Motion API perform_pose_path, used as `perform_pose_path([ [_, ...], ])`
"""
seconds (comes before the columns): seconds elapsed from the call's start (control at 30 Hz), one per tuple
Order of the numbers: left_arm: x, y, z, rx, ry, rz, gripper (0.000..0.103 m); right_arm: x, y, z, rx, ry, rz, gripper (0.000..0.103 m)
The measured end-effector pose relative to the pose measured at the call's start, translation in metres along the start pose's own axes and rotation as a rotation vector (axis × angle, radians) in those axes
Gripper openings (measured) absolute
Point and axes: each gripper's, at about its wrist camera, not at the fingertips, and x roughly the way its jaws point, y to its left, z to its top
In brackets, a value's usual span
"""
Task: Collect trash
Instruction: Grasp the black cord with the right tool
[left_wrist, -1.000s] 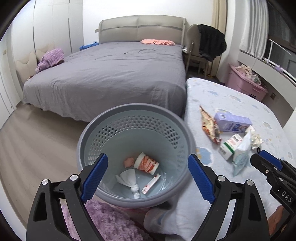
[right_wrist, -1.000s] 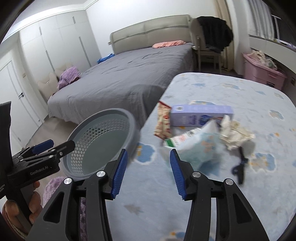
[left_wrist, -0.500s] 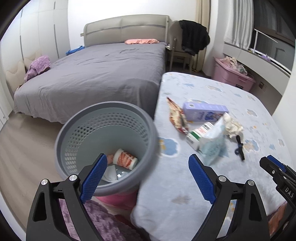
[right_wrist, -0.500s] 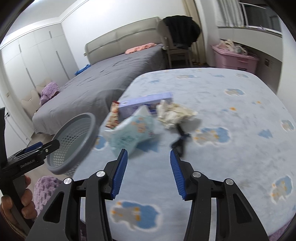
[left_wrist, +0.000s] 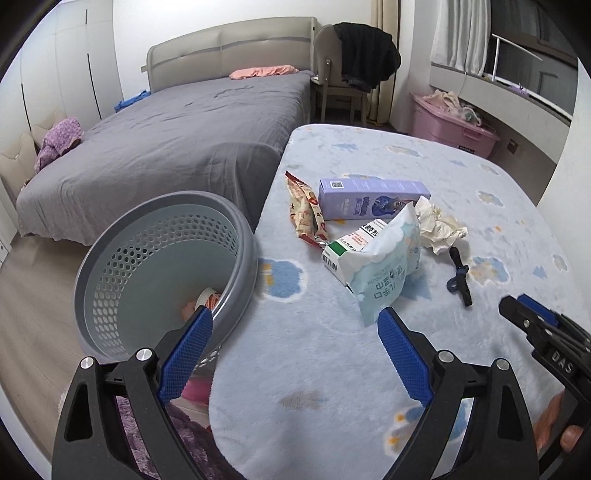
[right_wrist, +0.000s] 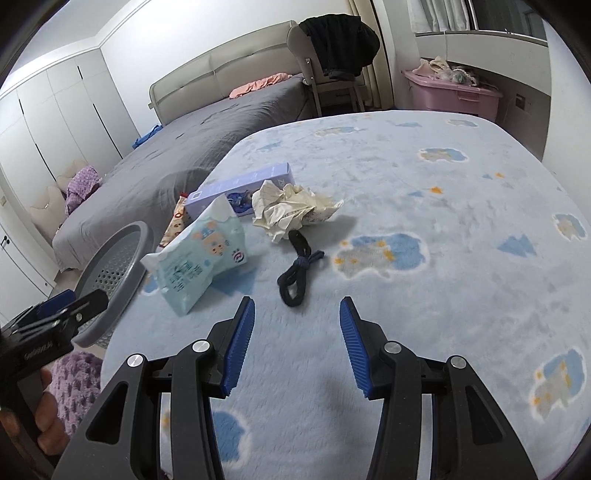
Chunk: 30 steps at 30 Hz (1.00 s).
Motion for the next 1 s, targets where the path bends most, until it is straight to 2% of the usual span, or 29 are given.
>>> perform_pose_path([
  [0.23,0.009,-0.001,0.003,0.001,0.000,0.011,0.089,0.035,0.008,0.014,-0.021,0.045,-0.010,0.046],
  [0.7,0.024,0.003,-0.001,-0.017,0.031,-0.031,0.089,0.082,0.021,0.024,-0.065,0.105,-0.158,0.046],
  [0.77,0.024,0.004,-0.001,-0.021,0.032,-0.036,0.089,0.084,0.022,0.024,-0.078,0.104,-0.176,0.039],
  [0.83,0.025,0.004,-0.001,-0.023,0.033,-0.040,0.089,0.083,0.023,0.024,-0.090,0.096,-0.191,0.026],
  [1.0,0.026,0.004,-0.003,-0.025,0.035,-0.045,0.089,0.075,0.018,0.022,-0.073,0.082,-0.164,0.015],
])
